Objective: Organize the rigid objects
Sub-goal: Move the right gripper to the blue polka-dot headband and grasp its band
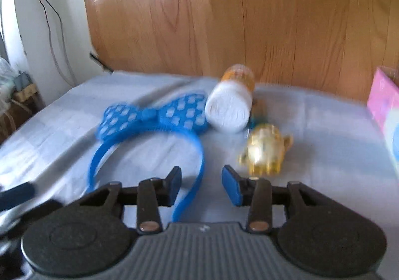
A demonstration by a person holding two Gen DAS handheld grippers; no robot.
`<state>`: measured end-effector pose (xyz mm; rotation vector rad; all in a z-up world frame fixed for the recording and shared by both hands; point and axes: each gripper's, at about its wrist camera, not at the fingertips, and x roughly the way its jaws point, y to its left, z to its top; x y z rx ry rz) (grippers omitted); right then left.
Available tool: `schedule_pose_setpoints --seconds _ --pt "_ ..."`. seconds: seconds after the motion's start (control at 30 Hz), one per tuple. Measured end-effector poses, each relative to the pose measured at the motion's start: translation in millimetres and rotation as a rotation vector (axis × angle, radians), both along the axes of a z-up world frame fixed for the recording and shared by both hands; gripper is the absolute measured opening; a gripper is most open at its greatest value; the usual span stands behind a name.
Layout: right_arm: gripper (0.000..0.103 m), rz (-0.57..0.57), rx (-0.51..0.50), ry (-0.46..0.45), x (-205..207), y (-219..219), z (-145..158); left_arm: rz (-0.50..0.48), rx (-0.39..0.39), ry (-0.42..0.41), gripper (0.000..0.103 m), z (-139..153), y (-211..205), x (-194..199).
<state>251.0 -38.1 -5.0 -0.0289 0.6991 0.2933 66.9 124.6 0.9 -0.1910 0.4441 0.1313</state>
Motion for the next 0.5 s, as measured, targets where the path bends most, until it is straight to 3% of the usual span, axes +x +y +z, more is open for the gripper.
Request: schedule_pose_setpoints --seconds 0.03,0.23,0.37,0.5 --pt "0.010 0.006 -0.032 -0.022 -1.9 4.4 -1.2 0.000 -0.003 0.001 0.079 -0.9 2.3 -0.4" --pt "0.006 0.040 -0.082 -0.051 -46.8 12.0 1.3 -0.006 0.021 0.035 0.078 -2.5 -1.8 6.9" --pt "0.007 0.041 -0.082 -0.086 -92.2 2.3 0.8 -0.026 0.091 0.073 0.053 -5.1 -13.1 9.8" --pt "0.009 0.000 0.007 -0.055 -127.3 -37.7 3.9 -0.140 0.163 0.088 0.049 -6.5 -34.7 3.9"
